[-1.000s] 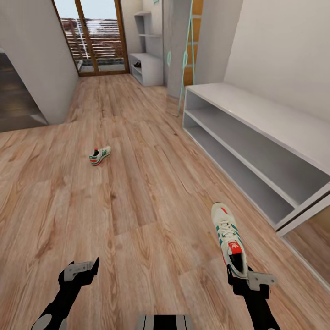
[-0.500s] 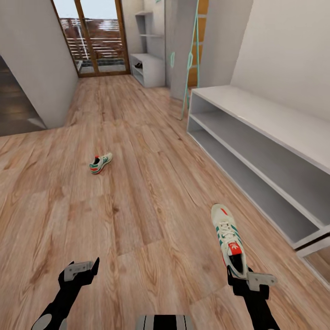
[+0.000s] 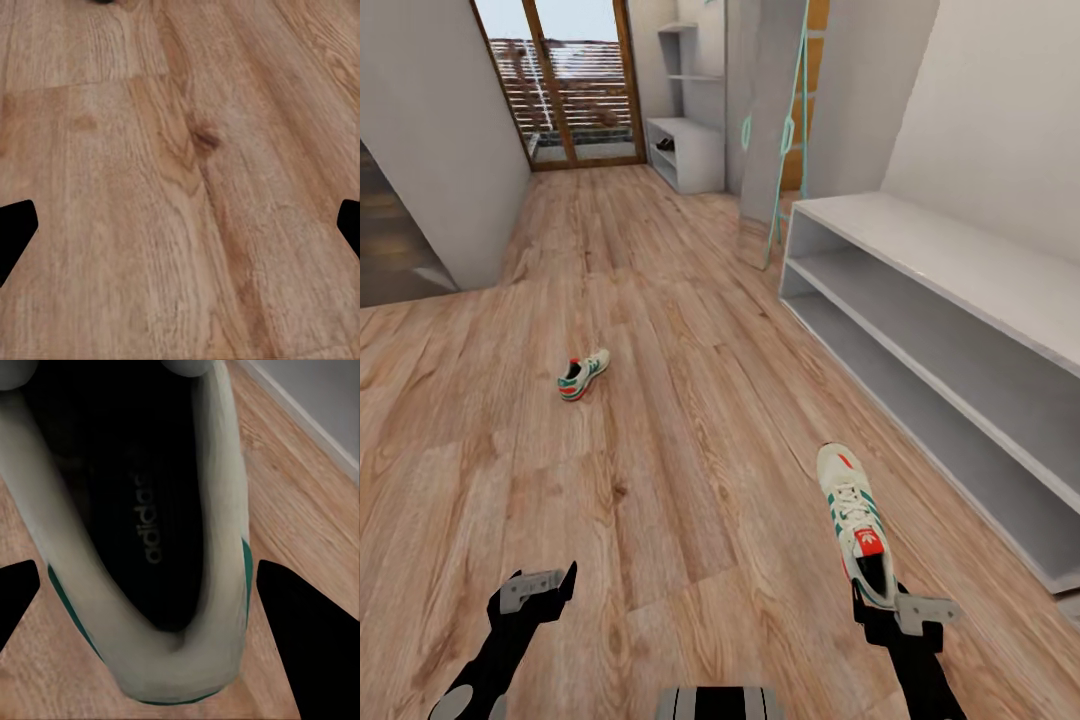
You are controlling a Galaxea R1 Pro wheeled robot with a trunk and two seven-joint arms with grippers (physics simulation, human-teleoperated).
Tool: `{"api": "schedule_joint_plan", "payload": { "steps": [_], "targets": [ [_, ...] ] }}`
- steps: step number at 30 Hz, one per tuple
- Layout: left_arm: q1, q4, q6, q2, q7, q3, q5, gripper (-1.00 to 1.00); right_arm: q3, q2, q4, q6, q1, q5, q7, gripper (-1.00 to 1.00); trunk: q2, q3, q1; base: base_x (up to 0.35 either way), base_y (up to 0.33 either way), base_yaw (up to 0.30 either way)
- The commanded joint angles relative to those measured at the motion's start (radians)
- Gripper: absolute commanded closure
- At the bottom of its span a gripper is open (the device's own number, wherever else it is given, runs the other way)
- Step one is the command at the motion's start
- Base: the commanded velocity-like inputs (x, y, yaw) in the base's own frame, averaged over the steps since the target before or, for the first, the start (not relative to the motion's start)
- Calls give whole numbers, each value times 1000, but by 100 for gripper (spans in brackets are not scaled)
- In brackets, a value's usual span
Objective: Pick up the two gym shoes and the two sandals from the corridor floor and place them onto the hallstand (shoe rack) in the corridor, making sure they are on the rack and not on the floor. Arrange them so the two gym shoes are next to each other and the two sandals are next to each other.
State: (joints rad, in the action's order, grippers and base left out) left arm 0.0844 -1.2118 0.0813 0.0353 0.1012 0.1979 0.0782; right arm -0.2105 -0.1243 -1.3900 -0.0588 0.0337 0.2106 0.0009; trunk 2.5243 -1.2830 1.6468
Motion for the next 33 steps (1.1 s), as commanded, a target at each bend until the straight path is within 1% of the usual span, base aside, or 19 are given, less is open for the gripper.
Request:
{"api": "schedule_joint_plan", "payload": {
  "steps": [1,33],
  "targets": [
    [0,0,0,0,0,0,0,-100,1,0,0,-1,0,0,-1,100,0,0,0,323,159,0],
    [0,0,0,0,0,0,0,-100,3,-2,0,-3,0,0,-1,100,0,0,0,321,162,0]
  ]
}}
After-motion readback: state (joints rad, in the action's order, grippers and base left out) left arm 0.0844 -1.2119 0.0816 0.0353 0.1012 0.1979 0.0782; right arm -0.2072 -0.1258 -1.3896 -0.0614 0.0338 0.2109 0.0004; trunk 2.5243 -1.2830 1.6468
